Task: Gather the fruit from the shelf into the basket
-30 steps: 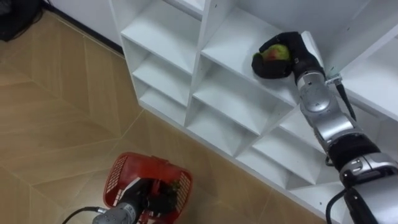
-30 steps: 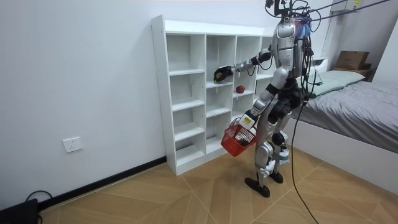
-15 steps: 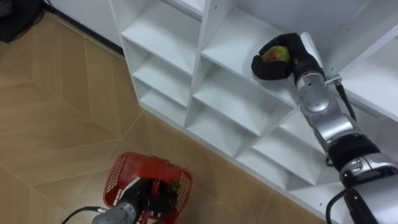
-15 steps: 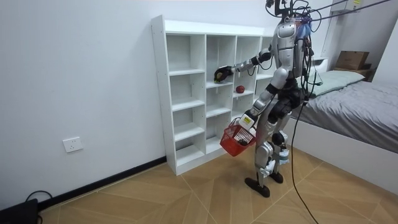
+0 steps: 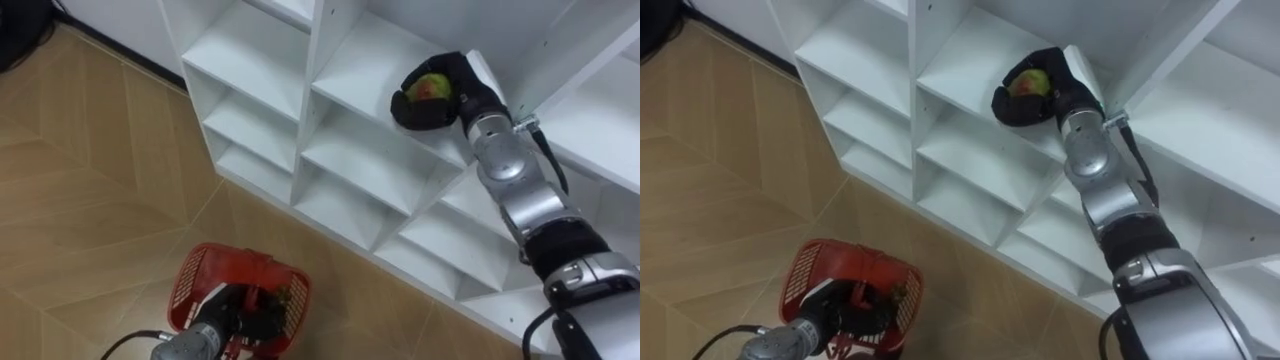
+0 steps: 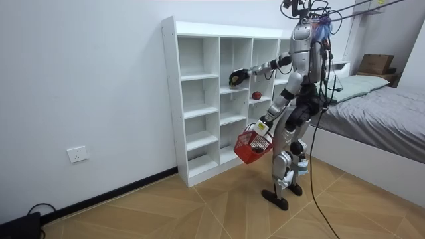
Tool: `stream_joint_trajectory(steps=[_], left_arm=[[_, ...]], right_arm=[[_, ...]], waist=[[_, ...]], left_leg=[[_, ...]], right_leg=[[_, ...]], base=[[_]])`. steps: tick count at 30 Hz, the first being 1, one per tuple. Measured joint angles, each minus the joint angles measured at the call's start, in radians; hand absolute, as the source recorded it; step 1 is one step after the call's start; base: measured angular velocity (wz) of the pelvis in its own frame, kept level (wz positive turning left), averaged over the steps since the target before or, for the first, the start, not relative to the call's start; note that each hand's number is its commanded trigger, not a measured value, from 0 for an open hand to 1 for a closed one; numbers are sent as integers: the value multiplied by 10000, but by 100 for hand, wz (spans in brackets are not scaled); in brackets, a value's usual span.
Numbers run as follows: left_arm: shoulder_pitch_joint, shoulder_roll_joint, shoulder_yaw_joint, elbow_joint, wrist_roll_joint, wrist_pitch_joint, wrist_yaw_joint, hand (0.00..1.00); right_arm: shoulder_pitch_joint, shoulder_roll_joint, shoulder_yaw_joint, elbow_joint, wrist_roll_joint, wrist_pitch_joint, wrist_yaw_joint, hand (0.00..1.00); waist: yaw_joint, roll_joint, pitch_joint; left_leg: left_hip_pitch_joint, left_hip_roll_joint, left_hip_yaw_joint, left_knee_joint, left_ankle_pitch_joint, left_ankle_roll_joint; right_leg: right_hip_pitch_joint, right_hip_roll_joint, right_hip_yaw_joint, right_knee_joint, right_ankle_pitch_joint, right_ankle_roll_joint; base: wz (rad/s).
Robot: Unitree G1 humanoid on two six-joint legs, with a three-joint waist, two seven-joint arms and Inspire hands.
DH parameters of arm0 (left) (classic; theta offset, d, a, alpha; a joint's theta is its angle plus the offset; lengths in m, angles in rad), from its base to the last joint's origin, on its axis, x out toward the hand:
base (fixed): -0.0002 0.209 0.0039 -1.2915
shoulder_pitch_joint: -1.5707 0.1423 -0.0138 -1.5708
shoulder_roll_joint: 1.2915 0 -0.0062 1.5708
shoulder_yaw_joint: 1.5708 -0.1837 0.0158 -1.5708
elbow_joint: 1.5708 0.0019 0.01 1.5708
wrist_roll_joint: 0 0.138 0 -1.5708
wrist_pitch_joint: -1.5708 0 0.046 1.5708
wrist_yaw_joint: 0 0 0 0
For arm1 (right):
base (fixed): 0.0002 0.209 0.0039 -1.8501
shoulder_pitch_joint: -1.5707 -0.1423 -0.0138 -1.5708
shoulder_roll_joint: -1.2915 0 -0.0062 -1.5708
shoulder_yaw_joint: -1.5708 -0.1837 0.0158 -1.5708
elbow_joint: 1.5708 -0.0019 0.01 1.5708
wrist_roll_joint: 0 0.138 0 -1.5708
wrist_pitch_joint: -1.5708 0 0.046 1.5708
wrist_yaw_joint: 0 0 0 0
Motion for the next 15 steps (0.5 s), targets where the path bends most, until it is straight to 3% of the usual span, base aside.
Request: stream_joint_trajectory(steps=[2,8,11,15], left_arm=[[-19,0,-55,-1,-11,-13,2,100],[-152,-90,-46,-26,-193,-126,109,100],[-109,24,-116,-41,-657,-133,158,100],[-50,-35,-163,-231,-664,-186,140,100]], right_arm=[[353,1,25,-771,-2,-72,114,100],[1776,-18,417,-3060,-476,-9,849,100],[2472,-18,771,-3889,-504,-13,1192,100],[3693,-33,763,-5546,-695,13,1506,100]], waist=[[-80,63,-19],[-350,334,-189],[-656,515,-293],[-1192,716,-371]], left_leg=[[132,54,270,0,-37,50],[665,115,669,-130,-126,117],[1093,146,897,-295,-139,127],[1655,146,1056,-516,-142,136]], right_leg=[[108,8,73,-7,7,11],[414,20,442,8,13,58],[694,44,675,-12,6,76],[1121,28,781,-162,-23,128]], base=[[-18],[-19],[-23],[-10]])
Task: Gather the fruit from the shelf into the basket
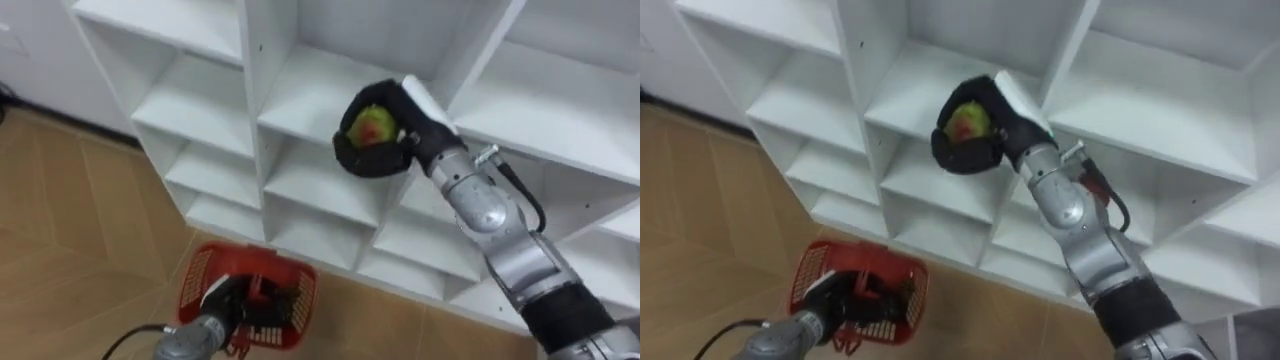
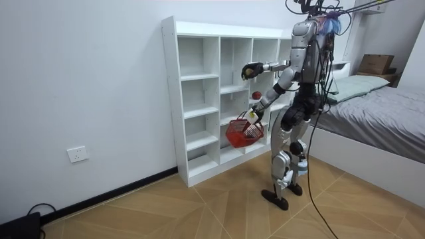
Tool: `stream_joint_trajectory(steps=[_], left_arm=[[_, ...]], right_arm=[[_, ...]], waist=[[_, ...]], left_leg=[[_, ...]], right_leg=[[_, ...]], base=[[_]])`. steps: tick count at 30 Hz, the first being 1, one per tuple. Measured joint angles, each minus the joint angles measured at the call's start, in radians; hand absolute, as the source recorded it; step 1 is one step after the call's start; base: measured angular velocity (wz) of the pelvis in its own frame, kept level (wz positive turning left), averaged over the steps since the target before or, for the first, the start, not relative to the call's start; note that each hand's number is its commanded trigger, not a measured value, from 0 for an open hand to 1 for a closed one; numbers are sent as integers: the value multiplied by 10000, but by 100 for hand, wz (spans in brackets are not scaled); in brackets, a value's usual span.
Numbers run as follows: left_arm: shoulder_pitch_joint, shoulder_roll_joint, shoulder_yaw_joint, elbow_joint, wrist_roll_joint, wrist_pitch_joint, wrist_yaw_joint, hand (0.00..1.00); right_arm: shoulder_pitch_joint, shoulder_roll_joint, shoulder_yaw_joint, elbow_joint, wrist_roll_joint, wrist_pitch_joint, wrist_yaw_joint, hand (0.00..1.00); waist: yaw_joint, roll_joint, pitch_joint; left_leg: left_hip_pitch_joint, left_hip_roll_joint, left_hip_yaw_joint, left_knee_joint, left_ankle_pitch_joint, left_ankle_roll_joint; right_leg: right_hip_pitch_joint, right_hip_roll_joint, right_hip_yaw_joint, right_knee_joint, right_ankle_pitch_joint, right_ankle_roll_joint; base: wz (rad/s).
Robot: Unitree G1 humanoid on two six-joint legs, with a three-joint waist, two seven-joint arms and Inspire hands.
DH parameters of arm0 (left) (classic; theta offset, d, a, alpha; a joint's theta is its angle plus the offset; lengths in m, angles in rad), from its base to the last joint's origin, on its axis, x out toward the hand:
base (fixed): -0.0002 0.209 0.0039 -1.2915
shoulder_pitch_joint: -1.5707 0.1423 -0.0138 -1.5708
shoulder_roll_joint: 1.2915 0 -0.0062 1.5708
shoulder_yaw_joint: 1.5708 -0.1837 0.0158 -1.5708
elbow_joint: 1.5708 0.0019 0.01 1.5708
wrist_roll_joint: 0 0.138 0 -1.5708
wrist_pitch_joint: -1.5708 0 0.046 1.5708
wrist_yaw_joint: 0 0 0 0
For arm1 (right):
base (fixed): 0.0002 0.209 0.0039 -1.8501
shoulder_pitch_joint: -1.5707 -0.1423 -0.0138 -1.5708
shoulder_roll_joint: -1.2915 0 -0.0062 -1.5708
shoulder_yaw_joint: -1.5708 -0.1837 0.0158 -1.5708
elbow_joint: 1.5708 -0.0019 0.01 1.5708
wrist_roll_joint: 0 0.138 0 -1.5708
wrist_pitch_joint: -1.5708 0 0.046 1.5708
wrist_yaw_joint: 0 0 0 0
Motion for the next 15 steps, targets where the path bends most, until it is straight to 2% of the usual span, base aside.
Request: stream_joint_trajectory(steps=[2,7,12,15], left_arm=[[62,-46,45,-29,-2,-6,-49,100],[384,-64,-55,-600,-248,-55,-76,100],[464,-168,-63,-658,-324,-66,-116,100],[767,-184,-253,-1189,-396,-67,-132,100]], right_arm=[[462,0,-154,-535,-91,24,44,100],[1739,-3,-502,-1289,34,67,127,100],[2674,114,-597,-1422,249,170,231,100],[3080,178,-597,-1438,663,220,245,100]], waist=[[-155,52,-22],[-452,143,-53],[-729,318,-80],[-818,406,-103]], left_leg=[[346,9,138,-140,-9,13],[1097,29,553,-448,-82,8],[1620,154,874,-586,-191,-4],[1920,171,987,-584,-335,-16]], right_leg=[[247,3,83,-8,-8,16],[658,155,768,-19,-28,44],[1081,209,905,-162,-34,46],[1313,261,1058,-172,-108,65]], base=[[-23],[-29],[-19],[-14]])
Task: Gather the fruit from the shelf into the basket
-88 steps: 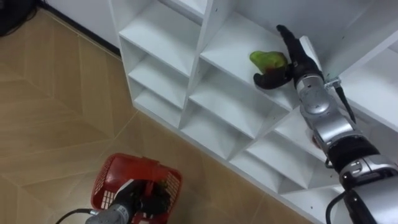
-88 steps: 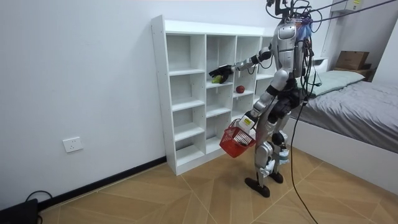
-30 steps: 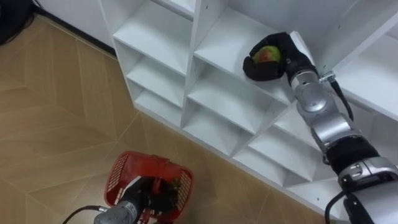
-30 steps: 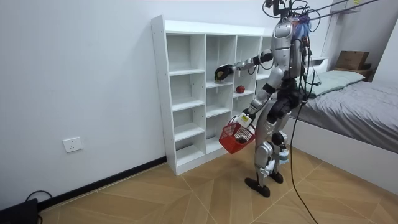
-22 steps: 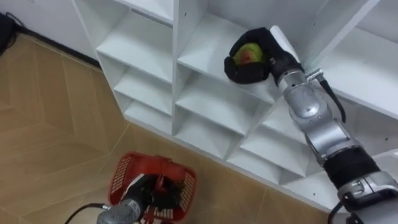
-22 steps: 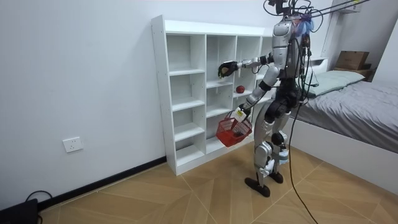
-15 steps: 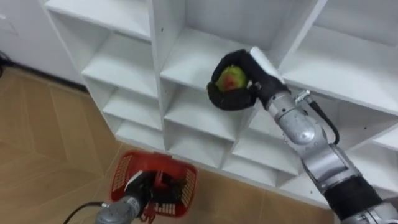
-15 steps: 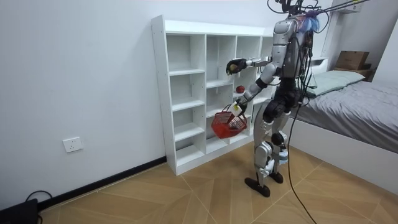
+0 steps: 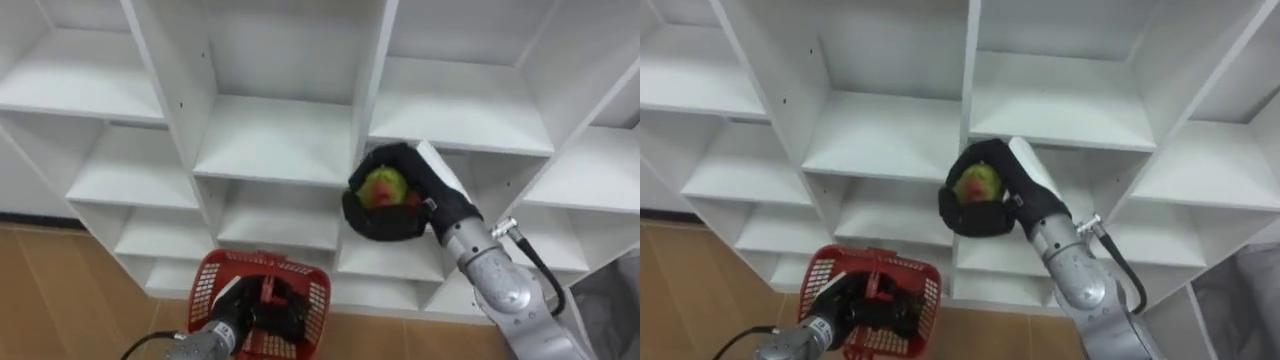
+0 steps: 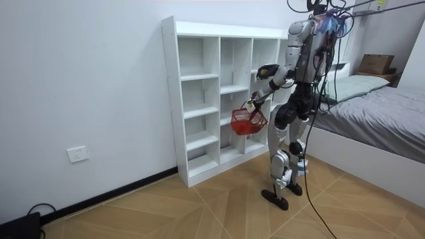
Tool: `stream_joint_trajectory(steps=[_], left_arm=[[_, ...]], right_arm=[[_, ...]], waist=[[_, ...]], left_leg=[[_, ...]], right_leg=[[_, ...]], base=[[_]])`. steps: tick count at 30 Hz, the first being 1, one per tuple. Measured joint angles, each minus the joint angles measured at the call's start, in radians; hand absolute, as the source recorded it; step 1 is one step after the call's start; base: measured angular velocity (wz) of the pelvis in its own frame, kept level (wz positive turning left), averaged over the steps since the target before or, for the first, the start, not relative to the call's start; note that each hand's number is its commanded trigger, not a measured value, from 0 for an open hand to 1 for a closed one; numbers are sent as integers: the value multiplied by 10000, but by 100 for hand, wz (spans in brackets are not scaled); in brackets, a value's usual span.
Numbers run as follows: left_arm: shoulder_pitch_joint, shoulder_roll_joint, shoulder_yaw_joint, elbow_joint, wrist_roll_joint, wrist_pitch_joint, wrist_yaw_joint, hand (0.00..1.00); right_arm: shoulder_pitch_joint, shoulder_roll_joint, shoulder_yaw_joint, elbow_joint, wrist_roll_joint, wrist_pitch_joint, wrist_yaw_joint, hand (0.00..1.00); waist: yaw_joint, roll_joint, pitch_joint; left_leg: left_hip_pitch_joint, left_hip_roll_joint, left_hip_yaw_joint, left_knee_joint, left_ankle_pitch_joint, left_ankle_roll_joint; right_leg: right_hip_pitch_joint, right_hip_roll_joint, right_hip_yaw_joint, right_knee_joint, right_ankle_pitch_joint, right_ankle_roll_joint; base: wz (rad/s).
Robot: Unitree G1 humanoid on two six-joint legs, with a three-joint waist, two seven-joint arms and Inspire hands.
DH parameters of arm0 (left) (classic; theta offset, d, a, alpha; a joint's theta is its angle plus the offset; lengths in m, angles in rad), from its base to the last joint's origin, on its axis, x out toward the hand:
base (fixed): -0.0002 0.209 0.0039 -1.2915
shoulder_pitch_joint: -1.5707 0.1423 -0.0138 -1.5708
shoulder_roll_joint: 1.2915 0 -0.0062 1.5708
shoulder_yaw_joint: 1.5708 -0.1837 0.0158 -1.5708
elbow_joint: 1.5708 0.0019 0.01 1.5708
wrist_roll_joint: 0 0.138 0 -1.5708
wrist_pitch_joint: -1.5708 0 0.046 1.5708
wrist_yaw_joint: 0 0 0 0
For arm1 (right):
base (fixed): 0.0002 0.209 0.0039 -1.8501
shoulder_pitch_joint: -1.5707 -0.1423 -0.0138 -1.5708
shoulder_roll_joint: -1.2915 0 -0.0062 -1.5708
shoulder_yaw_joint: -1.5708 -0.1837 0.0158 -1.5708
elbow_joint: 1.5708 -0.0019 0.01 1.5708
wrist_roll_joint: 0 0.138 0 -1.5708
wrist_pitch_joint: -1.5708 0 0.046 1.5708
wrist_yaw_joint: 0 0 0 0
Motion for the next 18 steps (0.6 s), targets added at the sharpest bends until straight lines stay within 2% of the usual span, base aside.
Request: stream_joint_trajectory(steps=[6,9,10,13,18], left_arm=[[383,-26,-47,-830,-12,-27,-60,100],[435,30,-110,-1028,-406,-31,-59,100],[490,31,-146,-1102,-688,-31,-55,100],[532,52,-194,-1188,-1016,-38,-32,100],[585,0,-264,-1275,-1091,-39,64,100]], right_arm=[[644,291,23,4,104,9,13,100],[944,340,21,15,115,87,17,100],[1014,396,32,103,120,87,17,100],[1074,599,32,635,122,87,-31,100],[1078,654,34,1188,165,93,-177,100]], waist=[[-163,102,3],[-162,241,66],[-170,278,64],[-171,304,63],[-168,403,70]], left_leg=[[282,41,70,-3,-176,5],[386,37,88,-4,-247,21],[422,36,98,-4,-280,22],[455,23,100,-3,-308,20],[455,16,102,-2,-337,44]], right_leg=[[205,42,83,-174,-61,34],[340,51,156,-173,-89,73],[372,63,198,-174,-109,88],[467,81,208,-185,-135,101],[479,100,182,-204,-144,113]], base=[[-5],[-2],[-3],[0],[0]])
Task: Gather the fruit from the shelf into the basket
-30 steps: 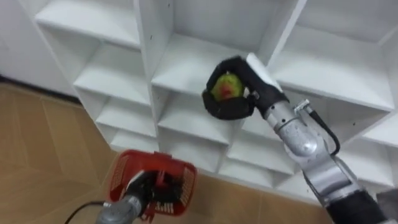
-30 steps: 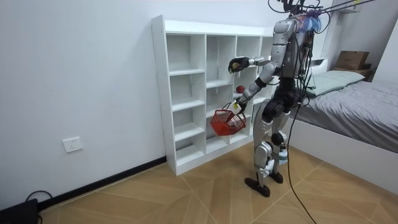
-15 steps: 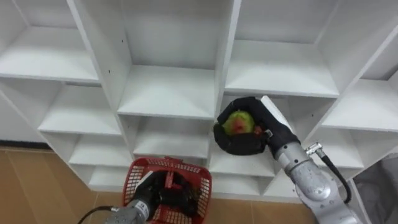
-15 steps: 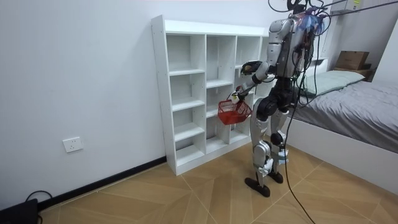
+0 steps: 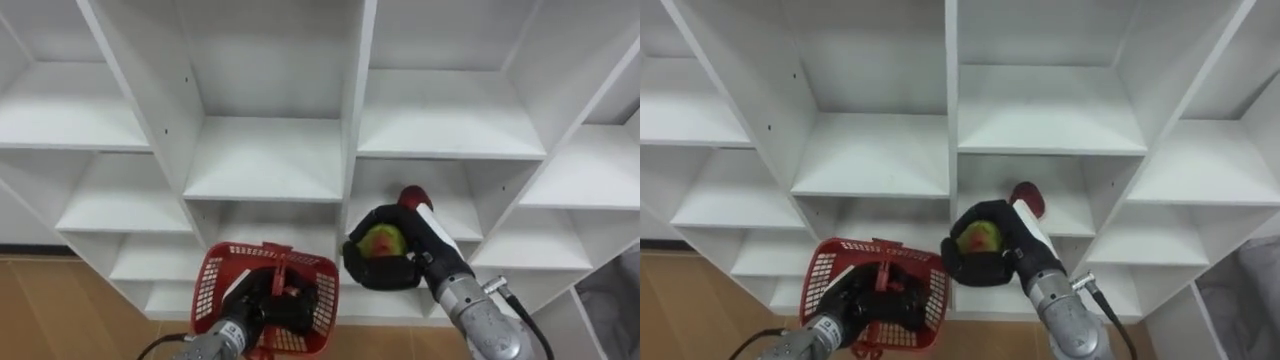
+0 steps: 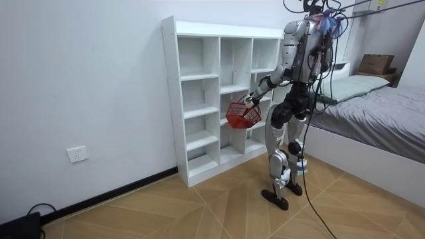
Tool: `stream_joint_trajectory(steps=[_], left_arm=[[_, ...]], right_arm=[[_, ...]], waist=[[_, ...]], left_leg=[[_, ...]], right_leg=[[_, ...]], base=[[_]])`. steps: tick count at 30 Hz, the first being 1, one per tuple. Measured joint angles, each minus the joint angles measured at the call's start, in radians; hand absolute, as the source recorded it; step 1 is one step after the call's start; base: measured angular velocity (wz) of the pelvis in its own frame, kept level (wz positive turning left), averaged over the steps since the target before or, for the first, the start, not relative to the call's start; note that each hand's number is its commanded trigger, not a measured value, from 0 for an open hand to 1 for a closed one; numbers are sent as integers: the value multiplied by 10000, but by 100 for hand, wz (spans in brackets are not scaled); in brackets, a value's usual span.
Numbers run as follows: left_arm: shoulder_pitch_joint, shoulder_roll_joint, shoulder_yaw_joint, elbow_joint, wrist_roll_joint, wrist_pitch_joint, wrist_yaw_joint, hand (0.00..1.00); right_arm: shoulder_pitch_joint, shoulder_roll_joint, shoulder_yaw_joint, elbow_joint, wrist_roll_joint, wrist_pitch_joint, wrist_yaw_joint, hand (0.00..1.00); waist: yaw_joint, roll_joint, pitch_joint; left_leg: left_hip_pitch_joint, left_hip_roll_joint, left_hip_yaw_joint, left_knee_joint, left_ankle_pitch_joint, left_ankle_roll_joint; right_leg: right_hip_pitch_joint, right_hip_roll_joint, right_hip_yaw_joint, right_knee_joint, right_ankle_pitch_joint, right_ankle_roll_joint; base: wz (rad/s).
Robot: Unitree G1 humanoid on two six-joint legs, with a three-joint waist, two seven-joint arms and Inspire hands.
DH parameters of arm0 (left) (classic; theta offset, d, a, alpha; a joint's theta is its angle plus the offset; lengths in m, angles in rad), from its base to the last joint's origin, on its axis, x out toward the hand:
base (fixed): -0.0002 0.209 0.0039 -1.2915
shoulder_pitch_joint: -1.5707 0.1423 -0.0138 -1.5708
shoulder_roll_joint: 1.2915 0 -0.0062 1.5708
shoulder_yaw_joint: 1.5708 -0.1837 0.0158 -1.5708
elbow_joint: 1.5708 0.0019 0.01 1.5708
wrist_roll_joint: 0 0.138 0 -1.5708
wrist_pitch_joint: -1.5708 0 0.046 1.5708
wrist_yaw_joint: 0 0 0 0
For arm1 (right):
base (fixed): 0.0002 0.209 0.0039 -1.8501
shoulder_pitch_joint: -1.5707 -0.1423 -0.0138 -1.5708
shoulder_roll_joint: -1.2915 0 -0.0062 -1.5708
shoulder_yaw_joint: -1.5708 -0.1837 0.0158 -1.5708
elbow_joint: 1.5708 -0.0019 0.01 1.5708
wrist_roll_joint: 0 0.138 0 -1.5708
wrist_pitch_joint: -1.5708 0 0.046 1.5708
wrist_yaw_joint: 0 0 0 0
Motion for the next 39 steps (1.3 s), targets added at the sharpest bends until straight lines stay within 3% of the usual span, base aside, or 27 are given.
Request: stream_joint_trajectory(steps=[8,25,31,39], left_arm=[[17,14,-9,-621,-31,-23,-41,100],[-4,25,-120,-1062,-624,-23,-257,100],[-3,78,-542,-1070,-1422,-24,-431,100],[-23,62,-680,-1071,-1665,-24,-492,100]], right_arm=[[-29,21,-34,690,399,-17,-207,100],[-796,352,-99,3139,2542,-16,-1169,100],[-912,367,200,3156,3911,-16,-1127,100],[-1228,405,681,3189,4327,-16,-1111,100]], waist=[[16,276,-45],[34,321,-25],[49,352,-19],[37,377,-5]], left_leg=[[-233,-4,29,24,-6,10],[-583,24,206,35,-4,8],[-835,25,211,39,-3,8],[-960,23,206,39,-3,8]], right_leg=[[-311,-19,29,37,-6,9],[-708,-41,137,3,3,-3],[-999,-31,155,39,8,-9],[-1060,-8,165,51,9,-10]], base=[[0],[-3],[0],[0]])
